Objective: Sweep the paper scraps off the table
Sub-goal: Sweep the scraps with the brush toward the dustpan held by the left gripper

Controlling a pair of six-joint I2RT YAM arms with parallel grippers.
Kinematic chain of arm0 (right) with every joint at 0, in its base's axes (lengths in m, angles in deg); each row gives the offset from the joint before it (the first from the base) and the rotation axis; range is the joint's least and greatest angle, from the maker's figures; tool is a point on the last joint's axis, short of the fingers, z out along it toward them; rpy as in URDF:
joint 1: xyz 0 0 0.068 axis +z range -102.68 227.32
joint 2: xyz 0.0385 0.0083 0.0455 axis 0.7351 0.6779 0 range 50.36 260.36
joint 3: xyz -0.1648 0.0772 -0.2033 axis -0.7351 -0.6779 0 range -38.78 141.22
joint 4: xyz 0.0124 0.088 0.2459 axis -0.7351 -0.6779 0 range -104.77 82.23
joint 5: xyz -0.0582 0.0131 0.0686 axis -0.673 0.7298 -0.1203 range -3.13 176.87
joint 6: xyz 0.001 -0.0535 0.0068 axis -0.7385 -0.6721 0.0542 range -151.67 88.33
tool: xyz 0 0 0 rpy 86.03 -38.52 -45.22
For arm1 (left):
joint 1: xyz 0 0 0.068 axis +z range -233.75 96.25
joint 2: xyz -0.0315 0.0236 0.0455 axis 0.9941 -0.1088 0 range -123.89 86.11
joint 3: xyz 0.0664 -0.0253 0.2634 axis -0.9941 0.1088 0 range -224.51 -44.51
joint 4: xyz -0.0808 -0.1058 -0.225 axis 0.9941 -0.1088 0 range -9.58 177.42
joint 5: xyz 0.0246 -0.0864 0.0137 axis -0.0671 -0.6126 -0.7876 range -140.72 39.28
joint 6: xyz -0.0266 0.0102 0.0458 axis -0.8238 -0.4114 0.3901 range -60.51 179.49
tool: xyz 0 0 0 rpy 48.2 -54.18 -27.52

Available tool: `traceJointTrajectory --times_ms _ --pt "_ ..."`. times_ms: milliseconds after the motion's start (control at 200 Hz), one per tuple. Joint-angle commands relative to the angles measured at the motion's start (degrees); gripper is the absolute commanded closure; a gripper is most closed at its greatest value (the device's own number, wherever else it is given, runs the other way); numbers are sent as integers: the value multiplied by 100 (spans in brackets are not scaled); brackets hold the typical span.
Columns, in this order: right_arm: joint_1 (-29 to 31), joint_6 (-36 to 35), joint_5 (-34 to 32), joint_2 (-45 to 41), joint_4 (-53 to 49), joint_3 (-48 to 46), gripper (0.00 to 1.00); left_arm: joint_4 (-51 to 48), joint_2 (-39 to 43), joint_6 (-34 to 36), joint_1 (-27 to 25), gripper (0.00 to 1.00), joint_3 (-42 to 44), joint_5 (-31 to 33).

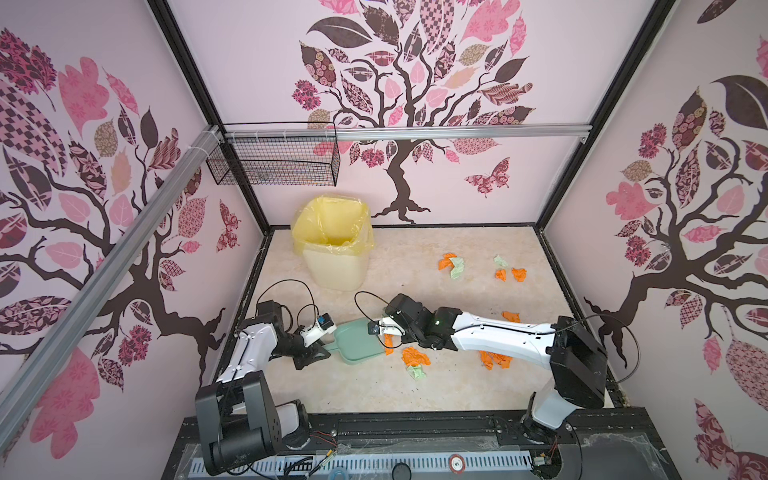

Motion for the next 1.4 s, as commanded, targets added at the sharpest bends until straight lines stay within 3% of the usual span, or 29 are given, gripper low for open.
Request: traceJointTrajectory --times_ms 0,80,195,270,395,620,865,1390 --pt "-38 1230 -1018 84 -973 1101 100 105 16 142 33 100 -223 218" --pt "-154 2185 -1471 655 -2224 2223 100 179 25 173 34 100 -301 345" --pt "-530 3644 -1276 1520 -4185 3604 100 211 17 128 33 100 -434 394" --pt "-726 4364 -1196 1835 -4957 3862 100 219 16 91 30 100 -497 392" --pt "-870 5373 -1075 1910 -5169 3529 100 340 84 36 27 100 -421 438" --pt "-891 6824 -421 1524 -4463 2654 100 849 413 39 -262 100 154 817" --pt "-770 7394 54 1524 -4243 2724 100 940 299 -97 -553 100 189 859" --pt "75 7973 850 2193 -4391 4155 100 726 145 97 -766 100 80 905"
